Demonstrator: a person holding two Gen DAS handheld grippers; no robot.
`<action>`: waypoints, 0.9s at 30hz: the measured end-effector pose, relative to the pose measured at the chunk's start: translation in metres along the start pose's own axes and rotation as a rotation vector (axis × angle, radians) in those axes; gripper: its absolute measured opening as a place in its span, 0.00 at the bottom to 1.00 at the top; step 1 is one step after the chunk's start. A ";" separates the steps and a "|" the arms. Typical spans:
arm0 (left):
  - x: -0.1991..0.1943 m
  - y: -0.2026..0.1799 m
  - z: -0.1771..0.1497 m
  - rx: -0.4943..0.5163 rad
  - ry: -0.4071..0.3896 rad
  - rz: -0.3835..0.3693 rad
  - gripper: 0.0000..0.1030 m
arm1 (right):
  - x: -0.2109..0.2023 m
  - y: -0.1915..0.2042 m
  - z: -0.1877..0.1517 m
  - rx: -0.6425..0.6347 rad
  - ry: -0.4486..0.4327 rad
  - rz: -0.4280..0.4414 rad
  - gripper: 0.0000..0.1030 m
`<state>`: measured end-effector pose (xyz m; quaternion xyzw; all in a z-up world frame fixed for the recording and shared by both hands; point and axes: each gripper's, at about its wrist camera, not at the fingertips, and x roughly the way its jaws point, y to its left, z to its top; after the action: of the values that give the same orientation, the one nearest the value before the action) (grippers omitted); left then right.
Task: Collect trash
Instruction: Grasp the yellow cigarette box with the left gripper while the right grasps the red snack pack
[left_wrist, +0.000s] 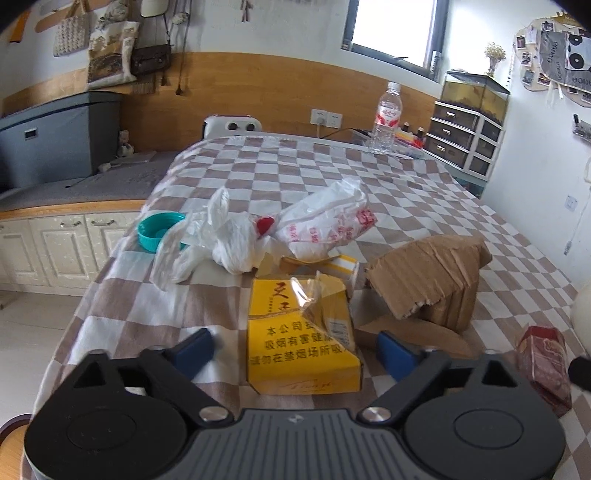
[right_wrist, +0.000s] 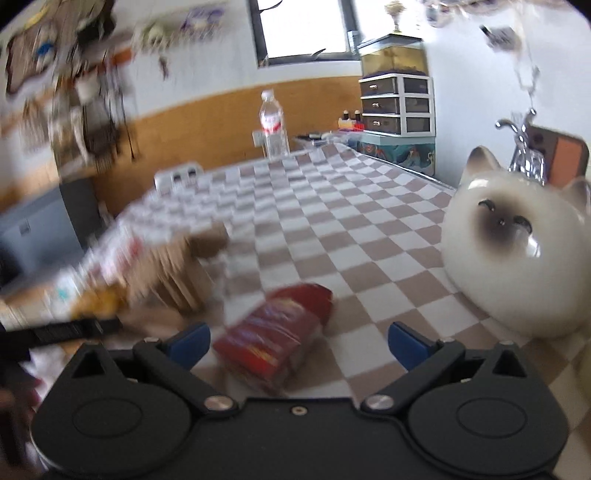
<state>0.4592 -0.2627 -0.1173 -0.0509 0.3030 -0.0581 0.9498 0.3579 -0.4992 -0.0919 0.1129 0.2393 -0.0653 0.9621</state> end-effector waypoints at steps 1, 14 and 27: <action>-0.001 0.001 0.000 0.000 -0.004 0.007 0.75 | 0.001 0.001 0.000 0.031 -0.004 -0.001 1.00; -0.006 0.008 -0.002 -0.030 -0.021 -0.026 0.56 | 0.039 0.045 -0.008 0.032 0.053 -0.100 0.77; -0.044 0.009 -0.026 0.032 0.003 -0.069 0.56 | 0.020 0.028 -0.018 0.086 0.056 -0.028 0.62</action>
<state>0.4095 -0.2495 -0.1146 -0.0459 0.3014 -0.0957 0.9476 0.3725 -0.4688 -0.1114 0.1527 0.2646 -0.0860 0.9483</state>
